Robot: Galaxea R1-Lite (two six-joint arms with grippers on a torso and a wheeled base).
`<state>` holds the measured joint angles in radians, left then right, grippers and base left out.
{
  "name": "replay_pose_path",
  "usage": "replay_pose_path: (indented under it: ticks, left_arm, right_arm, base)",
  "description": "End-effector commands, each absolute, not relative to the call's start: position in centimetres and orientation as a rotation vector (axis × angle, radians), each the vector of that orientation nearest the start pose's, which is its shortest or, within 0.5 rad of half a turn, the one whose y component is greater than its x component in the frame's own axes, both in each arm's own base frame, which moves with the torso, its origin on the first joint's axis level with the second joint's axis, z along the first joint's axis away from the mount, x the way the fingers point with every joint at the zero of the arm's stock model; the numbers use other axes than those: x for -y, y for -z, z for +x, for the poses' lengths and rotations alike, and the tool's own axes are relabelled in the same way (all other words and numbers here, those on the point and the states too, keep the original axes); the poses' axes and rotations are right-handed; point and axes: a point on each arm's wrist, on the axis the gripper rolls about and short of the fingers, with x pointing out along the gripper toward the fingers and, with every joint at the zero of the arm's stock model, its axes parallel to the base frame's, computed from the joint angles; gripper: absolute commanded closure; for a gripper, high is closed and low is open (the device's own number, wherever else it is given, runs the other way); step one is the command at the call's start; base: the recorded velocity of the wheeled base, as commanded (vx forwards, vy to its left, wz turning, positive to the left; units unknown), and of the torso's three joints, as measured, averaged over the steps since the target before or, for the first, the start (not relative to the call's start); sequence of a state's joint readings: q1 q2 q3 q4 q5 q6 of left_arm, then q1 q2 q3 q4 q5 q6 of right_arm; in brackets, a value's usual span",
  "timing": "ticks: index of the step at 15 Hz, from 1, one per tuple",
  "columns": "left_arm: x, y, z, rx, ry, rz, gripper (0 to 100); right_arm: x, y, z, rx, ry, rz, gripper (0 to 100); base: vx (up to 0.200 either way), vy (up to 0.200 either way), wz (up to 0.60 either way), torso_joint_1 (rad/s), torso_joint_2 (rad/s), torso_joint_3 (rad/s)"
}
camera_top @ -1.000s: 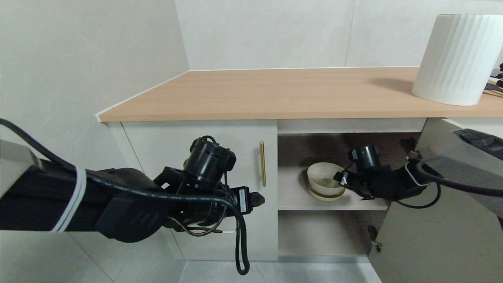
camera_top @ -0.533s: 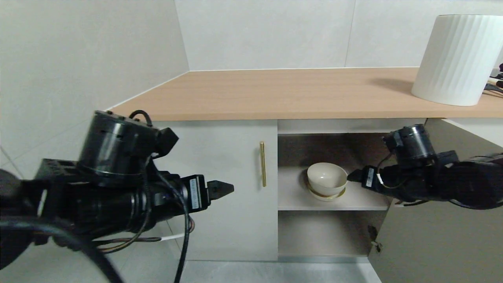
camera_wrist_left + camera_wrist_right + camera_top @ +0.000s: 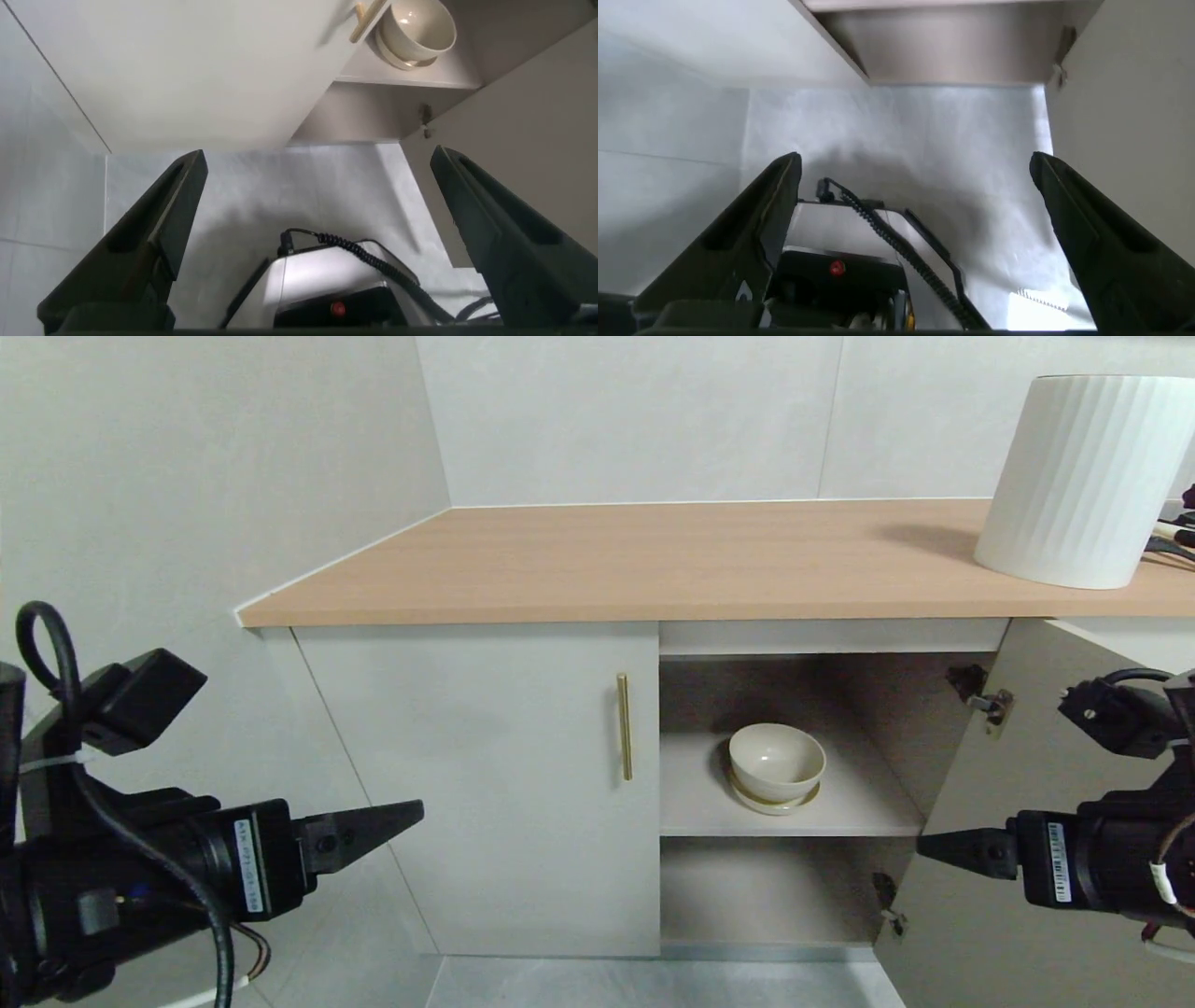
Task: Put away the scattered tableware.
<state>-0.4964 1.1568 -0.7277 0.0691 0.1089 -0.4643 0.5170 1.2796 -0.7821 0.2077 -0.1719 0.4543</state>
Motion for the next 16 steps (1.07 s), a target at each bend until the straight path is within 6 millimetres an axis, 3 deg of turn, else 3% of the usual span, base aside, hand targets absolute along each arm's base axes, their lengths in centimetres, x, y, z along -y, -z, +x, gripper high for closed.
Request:
replay_pose_path:
  ticks: [1, 3, 16]
  left_arm:
    - [7.14, -22.32, 13.77, -0.542, 0.261, -0.306, 0]
    - [7.17, -22.27, 13.83, -0.545, 0.26, -0.305, 0]
    - [7.27, -21.91, 13.97, -0.56, 0.257, -0.299, 0]
  right_arm:
    - [-8.38, -20.99, 14.95, -0.692, -0.195, 0.201, 0]
    - [-8.52, -20.93, 14.89, -0.695, -0.202, 0.195, 0]
    - [-8.54, -20.39, 14.74, -0.709, -0.205, 0.154, 0]
  base:
    - [0.0, 0.0, 0.0, 0.0, 0.0, 0.0]
    - [0.0, 0.0, 0.0, 0.0, 0.0, 0.0]
    - [-0.2, 0.0, 0.0, 0.005, 0.0, 0.003]
